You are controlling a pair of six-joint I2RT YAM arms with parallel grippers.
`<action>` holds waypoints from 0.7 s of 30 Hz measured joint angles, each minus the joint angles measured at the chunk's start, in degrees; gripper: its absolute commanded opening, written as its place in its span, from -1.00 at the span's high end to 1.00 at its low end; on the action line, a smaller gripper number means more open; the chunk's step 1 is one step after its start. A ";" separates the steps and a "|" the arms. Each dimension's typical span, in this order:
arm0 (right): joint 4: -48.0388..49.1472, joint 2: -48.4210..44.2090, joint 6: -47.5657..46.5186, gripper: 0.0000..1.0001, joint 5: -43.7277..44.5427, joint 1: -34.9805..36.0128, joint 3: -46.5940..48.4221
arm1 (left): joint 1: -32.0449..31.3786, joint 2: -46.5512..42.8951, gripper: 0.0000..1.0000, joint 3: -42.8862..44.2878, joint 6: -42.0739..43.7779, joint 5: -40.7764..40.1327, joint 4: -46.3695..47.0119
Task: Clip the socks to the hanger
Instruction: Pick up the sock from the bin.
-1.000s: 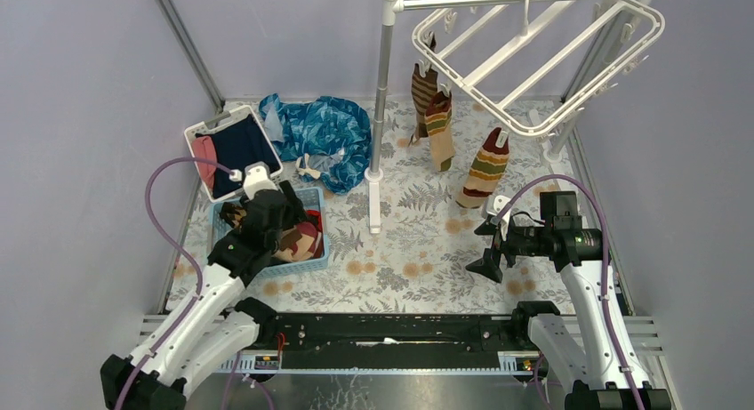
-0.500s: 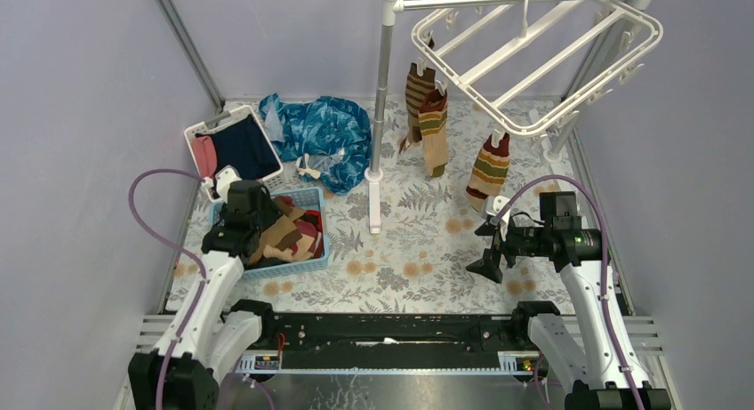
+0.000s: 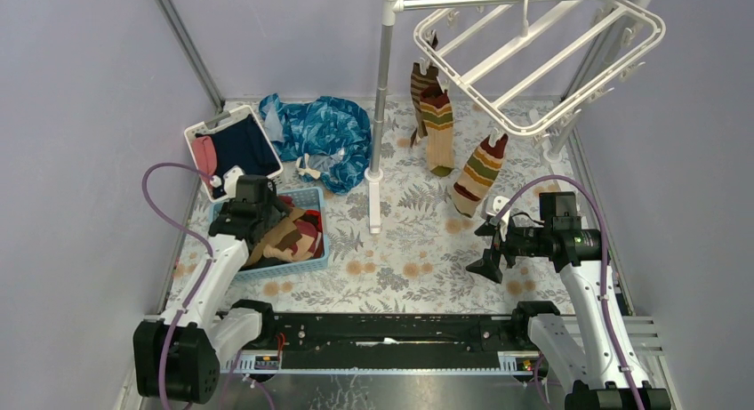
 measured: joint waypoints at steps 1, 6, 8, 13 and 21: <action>0.00 0.00 0.00 -0.99 0.00 0.04 0.00 | 0.00 -0.02 -0.24 0.22 0.04 0.39 -0.15; 0.00 0.07 0.00 -0.99 0.02 0.20 0.00 | -1.14 -0.61 -0.24 0.33 0.07 1.84 -1.27; 0.00 0.15 0.00 -0.99 0.07 0.24 0.00 | -2.73 0.20 -0.24 0.31 -0.20 1.27 -1.57; 0.00 0.15 0.00 -0.99 0.37 0.61 0.00 | -6.88 6.29 -0.07 1.66 -1.73 -2.40 -2.62; -0.02 0.15 0.00 -0.99 0.44 1.01 0.00 | -8.50 6.38 0.13 3.58 -3.48 -5.68 -6.03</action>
